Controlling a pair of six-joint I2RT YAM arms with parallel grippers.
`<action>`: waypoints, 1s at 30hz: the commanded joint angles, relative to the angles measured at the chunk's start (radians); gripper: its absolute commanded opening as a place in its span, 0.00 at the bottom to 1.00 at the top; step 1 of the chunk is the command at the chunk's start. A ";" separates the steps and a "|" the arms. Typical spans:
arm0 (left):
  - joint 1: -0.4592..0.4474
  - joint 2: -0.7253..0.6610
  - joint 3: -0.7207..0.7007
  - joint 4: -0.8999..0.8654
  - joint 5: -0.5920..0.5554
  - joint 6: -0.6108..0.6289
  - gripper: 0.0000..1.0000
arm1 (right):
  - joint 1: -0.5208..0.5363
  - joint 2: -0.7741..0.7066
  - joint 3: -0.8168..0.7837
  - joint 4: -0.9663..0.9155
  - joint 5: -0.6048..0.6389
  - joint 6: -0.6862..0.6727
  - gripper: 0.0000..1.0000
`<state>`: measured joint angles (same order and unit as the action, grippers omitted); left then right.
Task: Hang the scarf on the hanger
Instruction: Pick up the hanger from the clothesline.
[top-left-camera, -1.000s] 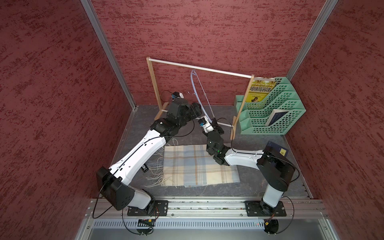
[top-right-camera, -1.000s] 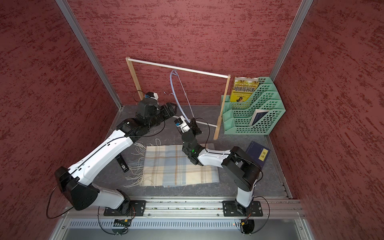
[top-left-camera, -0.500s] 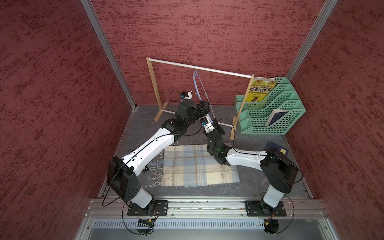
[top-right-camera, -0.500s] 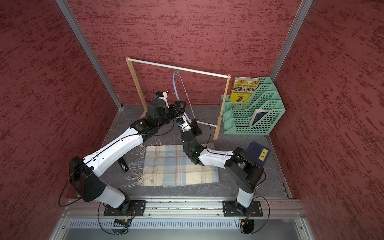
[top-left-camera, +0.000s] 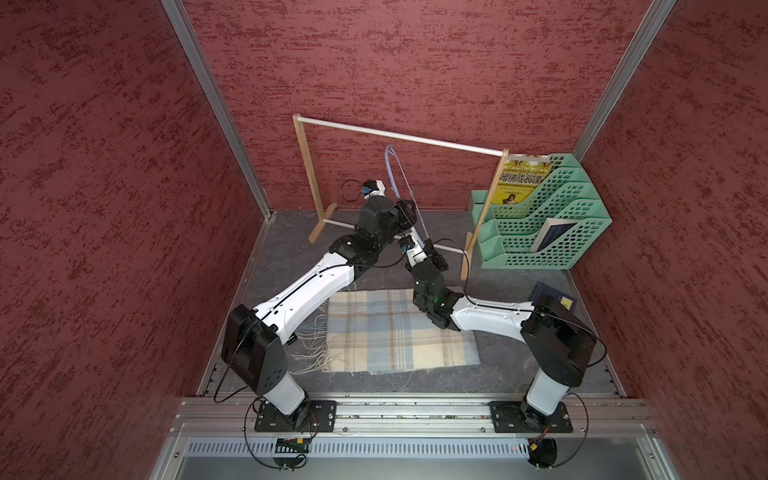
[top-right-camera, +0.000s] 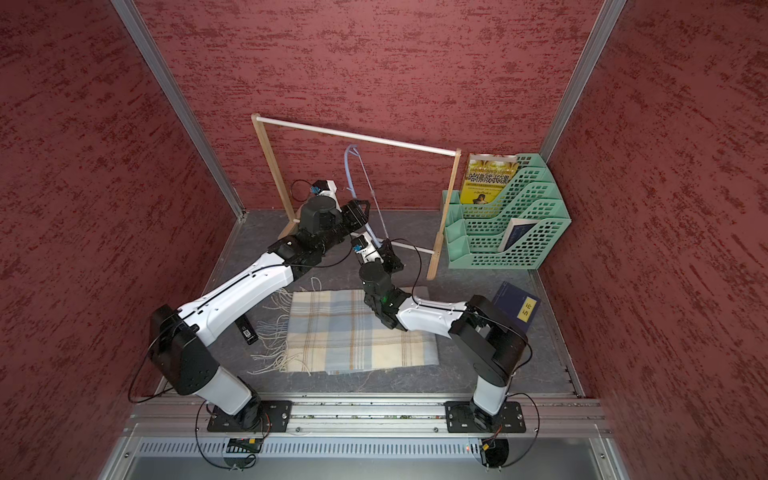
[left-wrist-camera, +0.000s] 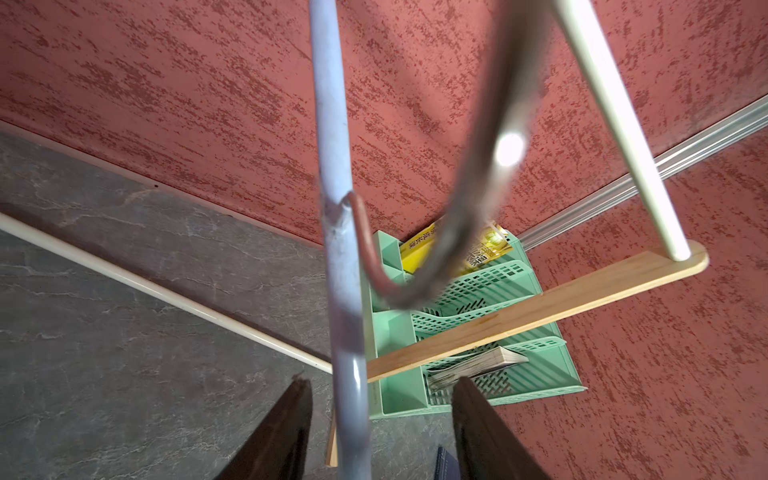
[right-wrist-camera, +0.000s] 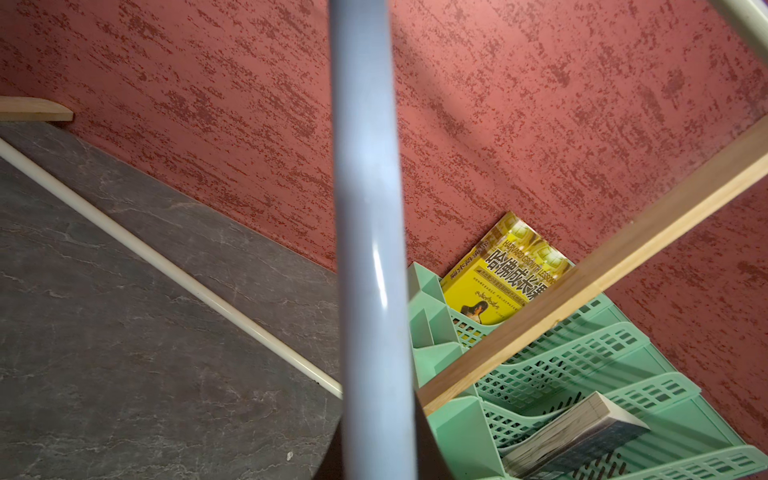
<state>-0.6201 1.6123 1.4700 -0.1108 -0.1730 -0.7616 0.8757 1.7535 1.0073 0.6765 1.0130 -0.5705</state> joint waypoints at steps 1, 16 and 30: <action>0.002 0.009 0.028 0.030 -0.042 0.021 0.52 | 0.012 -0.027 0.044 0.020 0.006 0.036 0.00; -0.007 0.015 0.056 0.037 -0.141 0.072 0.37 | 0.015 -0.022 0.050 -0.004 0.004 0.055 0.00; -0.006 0.041 0.059 0.039 -0.150 0.076 0.32 | 0.016 -0.020 0.051 -0.011 0.004 0.058 0.00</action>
<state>-0.6239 1.6272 1.4986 -0.0891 -0.3107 -0.7017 0.8803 1.7535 1.0088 0.6373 1.0126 -0.5377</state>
